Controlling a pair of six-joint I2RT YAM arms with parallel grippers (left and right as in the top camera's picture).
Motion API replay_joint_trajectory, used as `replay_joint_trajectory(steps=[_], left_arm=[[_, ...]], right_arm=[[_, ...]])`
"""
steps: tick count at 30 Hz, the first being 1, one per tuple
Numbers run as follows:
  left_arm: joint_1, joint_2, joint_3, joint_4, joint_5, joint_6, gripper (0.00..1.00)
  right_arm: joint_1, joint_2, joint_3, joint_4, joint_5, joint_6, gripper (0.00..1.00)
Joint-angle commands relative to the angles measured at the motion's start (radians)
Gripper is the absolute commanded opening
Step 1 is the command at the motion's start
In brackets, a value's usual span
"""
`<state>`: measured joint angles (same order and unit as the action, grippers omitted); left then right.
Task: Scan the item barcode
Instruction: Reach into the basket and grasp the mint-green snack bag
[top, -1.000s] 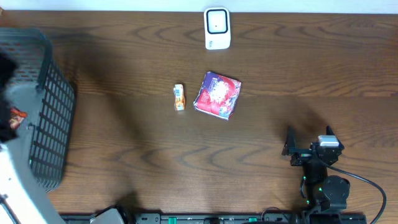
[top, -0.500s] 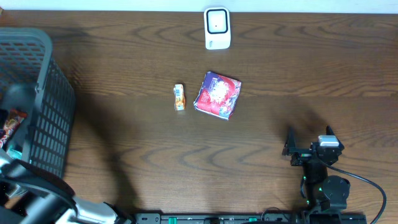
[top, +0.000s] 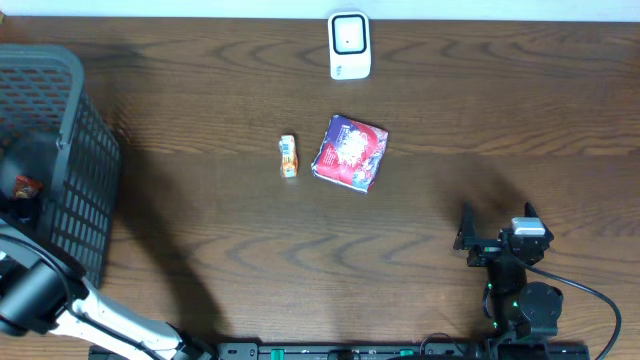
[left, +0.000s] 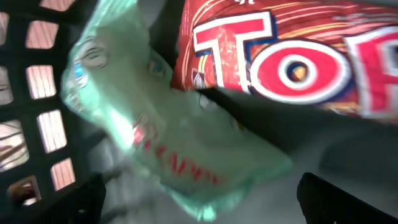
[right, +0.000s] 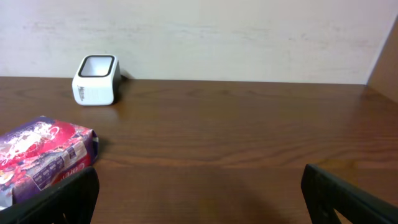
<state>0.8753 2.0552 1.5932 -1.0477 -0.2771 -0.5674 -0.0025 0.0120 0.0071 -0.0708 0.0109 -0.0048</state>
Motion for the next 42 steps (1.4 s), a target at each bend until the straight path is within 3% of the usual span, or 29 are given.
replay_joint_trajectory(steps=[1,5,7,8,11,13,14,21,25,33,38,41,42], left_arm=[[0.000,0.031,-0.002,0.002,-0.046,0.046,0.98],[0.000,0.048,-0.038,0.019,-0.046,0.055,0.99],[0.000,0.049,-0.069,0.042,-0.046,0.055,0.93],[0.000,0.049,-0.084,0.054,-0.046,0.055,0.84],[0.000,0.049,-0.099,0.062,-0.046,0.076,0.38],[0.000,0.047,-0.098,0.061,-0.046,0.088,0.21],[0.000,0.045,-0.097,0.057,-0.046,0.094,0.08],[-0.002,-0.018,-0.069,-0.004,-0.045,0.095,0.07],[-0.007,-0.130,-0.035,-0.028,0.036,0.096,0.07],[-0.008,-0.520,-0.030,0.124,0.422,0.093,0.07],[-0.024,-0.719,-0.030,0.257,0.769,-0.047,0.07],[-0.108,-0.782,-0.030,0.339,1.008,-0.074,0.07],[-0.197,-0.801,-0.030,0.362,1.052,-0.074,0.07]], right_arm=[[-0.006,-0.005,-0.002,-0.004,-0.005,0.011,0.99],[-0.006,-0.005,-0.002,-0.004,-0.005,0.011,0.99],[-0.006,-0.005,-0.002,-0.004,-0.005,0.011,0.99],[-0.006,-0.005,-0.002,-0.004,-0.005,0.011,0.99],[-0.006,-0.005,-0.002,-0.004,-0.005,0.011,0.99],[-0.006,-0.005,-0.002,-0.004,-0.005,0.011,0.99],[-0.006,-0.005,-0.002,-0.004,-0.005,0.011,0.99],[-0.006,-0.005,-0.002,-0.004,-0.005,0.011,0.99],[-0.006,-0.005,-0.002,-0.004,-0.005,0.011,0.99],[-0.006,-0.005,-0.002,-0.004,-0.005,0.011,0.99],[-0.006,-0.005,-0.002,-0.004,-0.005,0.011,0.99],[-0.006,-0.005,-0.002,-0.004,-0.005,0.011,0.99],[-0.006,-0.005,-0.002,-0.004,-0.005,0.011,0.99]])
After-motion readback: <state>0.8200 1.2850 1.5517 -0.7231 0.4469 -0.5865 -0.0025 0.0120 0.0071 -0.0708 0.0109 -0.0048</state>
